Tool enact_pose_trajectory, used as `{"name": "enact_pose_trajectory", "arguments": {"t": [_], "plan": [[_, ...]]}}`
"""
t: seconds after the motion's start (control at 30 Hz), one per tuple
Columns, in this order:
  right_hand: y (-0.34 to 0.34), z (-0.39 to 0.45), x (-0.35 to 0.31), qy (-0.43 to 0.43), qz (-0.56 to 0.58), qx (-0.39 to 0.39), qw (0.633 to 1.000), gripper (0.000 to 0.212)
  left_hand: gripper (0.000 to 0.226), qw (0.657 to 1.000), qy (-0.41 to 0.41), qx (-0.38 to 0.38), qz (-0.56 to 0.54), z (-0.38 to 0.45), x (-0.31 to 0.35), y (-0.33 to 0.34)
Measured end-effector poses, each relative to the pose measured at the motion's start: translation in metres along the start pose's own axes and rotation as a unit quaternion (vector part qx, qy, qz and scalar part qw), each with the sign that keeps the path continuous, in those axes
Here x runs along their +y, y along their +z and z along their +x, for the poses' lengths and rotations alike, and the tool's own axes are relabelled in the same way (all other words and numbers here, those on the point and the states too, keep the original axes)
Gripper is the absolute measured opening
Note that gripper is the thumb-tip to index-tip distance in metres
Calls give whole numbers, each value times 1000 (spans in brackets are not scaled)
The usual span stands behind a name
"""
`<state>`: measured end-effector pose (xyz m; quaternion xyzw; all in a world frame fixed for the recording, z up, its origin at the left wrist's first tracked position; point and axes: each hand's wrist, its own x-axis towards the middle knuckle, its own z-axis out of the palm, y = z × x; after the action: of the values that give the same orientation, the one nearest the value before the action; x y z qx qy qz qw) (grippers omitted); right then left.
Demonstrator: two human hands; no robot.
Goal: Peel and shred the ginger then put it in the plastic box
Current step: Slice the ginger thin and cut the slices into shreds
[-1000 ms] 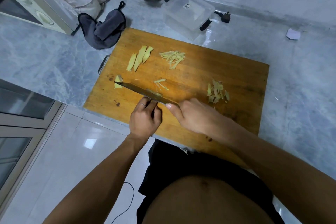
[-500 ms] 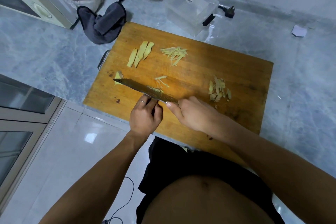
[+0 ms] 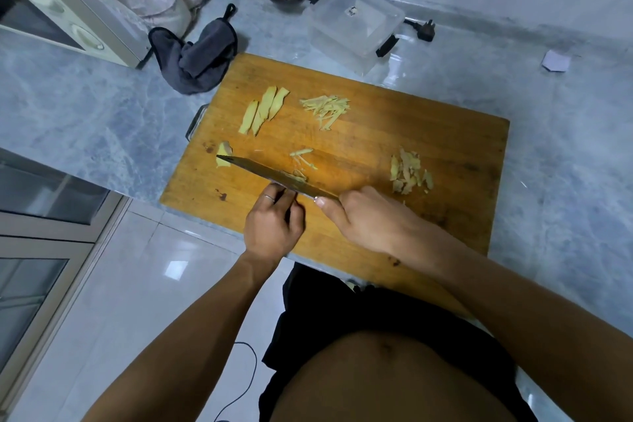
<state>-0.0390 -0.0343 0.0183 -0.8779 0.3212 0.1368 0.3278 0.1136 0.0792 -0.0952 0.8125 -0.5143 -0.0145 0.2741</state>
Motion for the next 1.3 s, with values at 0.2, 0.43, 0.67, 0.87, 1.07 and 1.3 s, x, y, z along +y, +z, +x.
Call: {"name": "enact_pose_trajectory", "arguments": {"t": [0.2, 0.43, 0.67, 0.87, 1.07, 1.3], "plan": [[-3, 2, -2, 6, -3, -12, 1000, 62, 25, 1000, -9, -3, 3, 1, 0, 0], [4, 4, -3, 27, 0, -24, 999, 57, 26, 1000, -4, 6, 1, 1, 1, 1], [8, 4, 2, 13, 10, -1, 1000, 58, 22, 1000, -6, -6, -5, 0, 0, 0], [1, 2, -1, -3, -3, 9, 1000, 66, 28, 1000, -2, -7, -1, 0, -1, -1], [-2, 3, -3, -3, -16, -10, 1000, 58, 27, 1000, -21, -3, -10, 1, 1, 0], [3, 6, -8, 9, -9, -19, 1000, 54, 30, 1000, -23, -6, -4, 0, 1, 0]]}}
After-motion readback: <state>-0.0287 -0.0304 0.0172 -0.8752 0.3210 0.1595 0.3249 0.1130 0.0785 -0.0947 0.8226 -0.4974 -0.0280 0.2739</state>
